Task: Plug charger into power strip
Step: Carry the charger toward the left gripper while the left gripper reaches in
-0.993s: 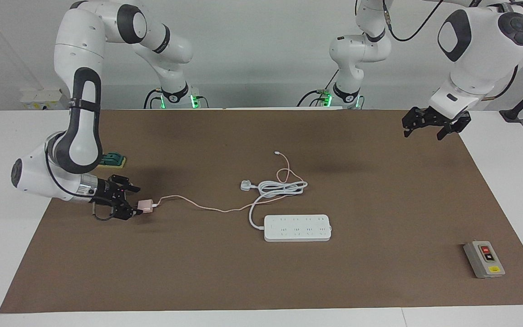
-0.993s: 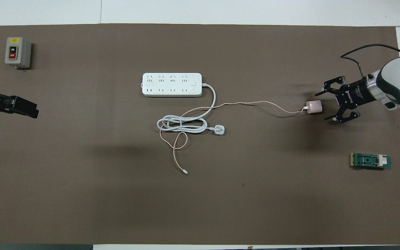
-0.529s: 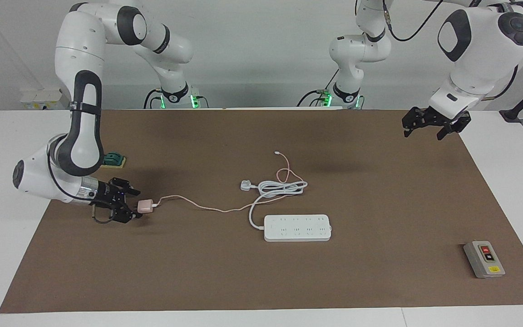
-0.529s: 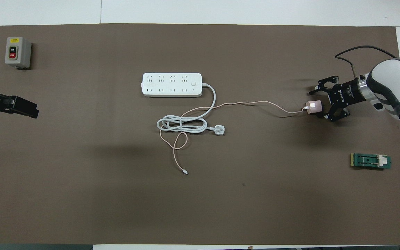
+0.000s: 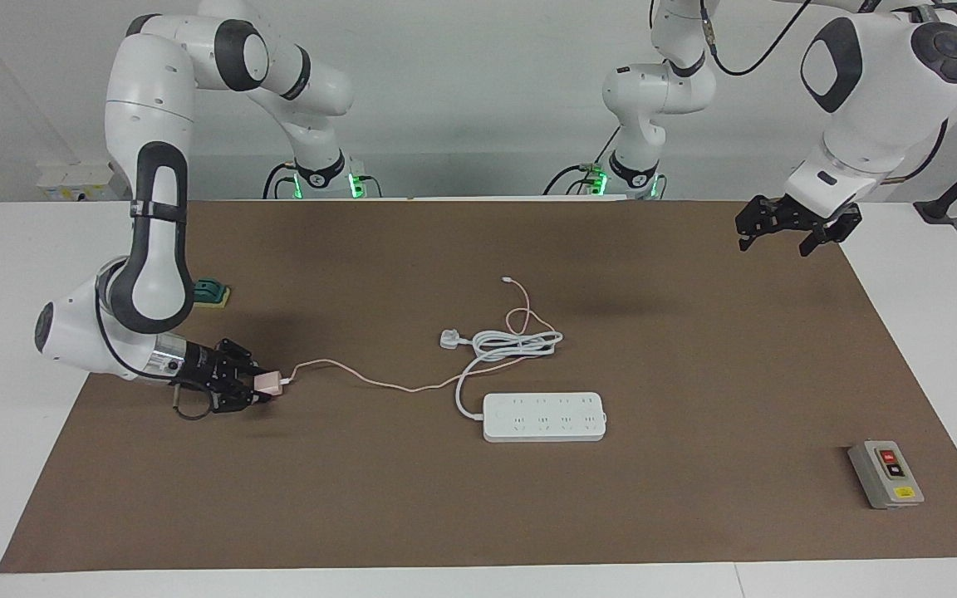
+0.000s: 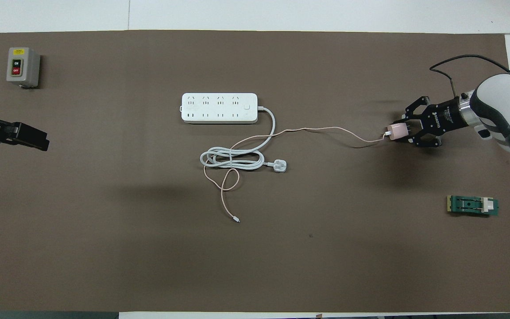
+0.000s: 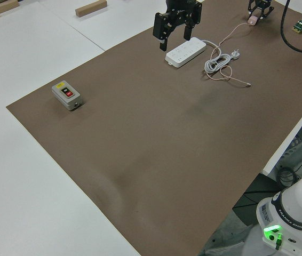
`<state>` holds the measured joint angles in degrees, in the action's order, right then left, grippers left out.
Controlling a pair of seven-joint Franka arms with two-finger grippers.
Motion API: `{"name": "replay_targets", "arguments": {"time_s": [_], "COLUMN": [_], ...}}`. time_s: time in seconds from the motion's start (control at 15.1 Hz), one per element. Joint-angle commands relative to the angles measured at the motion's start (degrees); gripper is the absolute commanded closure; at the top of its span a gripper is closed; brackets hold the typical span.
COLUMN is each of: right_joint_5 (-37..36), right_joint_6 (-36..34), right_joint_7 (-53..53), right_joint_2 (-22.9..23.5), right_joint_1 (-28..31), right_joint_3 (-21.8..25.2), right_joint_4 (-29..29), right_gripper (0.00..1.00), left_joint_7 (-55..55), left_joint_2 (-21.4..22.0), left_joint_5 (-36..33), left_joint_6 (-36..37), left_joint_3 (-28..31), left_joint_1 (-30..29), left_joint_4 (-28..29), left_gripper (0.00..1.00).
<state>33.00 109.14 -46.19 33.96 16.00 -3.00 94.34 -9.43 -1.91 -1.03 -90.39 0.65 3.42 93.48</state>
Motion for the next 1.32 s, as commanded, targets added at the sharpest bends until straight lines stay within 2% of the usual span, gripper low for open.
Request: {"name": "replay_targets", "arguments": {"time_s": [0.0,0.26,0.46,0.6,0.79,1.06,1.26], "right_joint_5": [1.0,0.1,0.0,0.1,0.9,1.1,0.9], "right_joint_6": [2.7,0.5,-5.6,-9.1,-10.1,-9.5,-7.5], "right_joint_7": [2.2,-1.7,-11.1,-16.4,-26.3,-38.3,-45.1], "right_joint_2": [0.6,-1.6,-3.5,-3.9,-5.9,-7.1,-7.2], "right_joint_1": [-1.2,-3.8,-8.2,-11.1,-16.5,-25.0,-30.0], "right_joint_3": [-0.1,0.0,0.1,0.0,-0.6,-0.6,-0.6], "right_joint_4": [2.2,1.0,-4.7,-8.9,-12.7,-17.4,-19.1], "right_gripper": [1.00,1.00,1.00,1.00,1.00,1.00,1.00], "left_joint_7": [-0.6,-0.4,-0.8,-0.9,-1.0,-5.5,-5.5], "left_joint_2": [1.0,1.1,0.9,0.9,1.0,1.1,1.1], "left_joint_5": [-0.5,-0.5,0.1,3.3,6.1,20.8,35.4], "left_joint_6": [-0.3,-0.2,-0.3,-0.6,-3.0,-5.6,-7.1], "left_joint_3": [0.0,0.0,-0.5,-0.4,0.0,0.0,0.1], "left_joint_1": [0.1,0.6,0.6,-0.1,-1.2,-6.5,-8.8], "left_joint_4": [0.7,0.7,0.0,0.3,1.4,5.7,9.9], "left_gripper": [0.00,0.00,0.00,0.00,0.00,0.00,0.00]}}
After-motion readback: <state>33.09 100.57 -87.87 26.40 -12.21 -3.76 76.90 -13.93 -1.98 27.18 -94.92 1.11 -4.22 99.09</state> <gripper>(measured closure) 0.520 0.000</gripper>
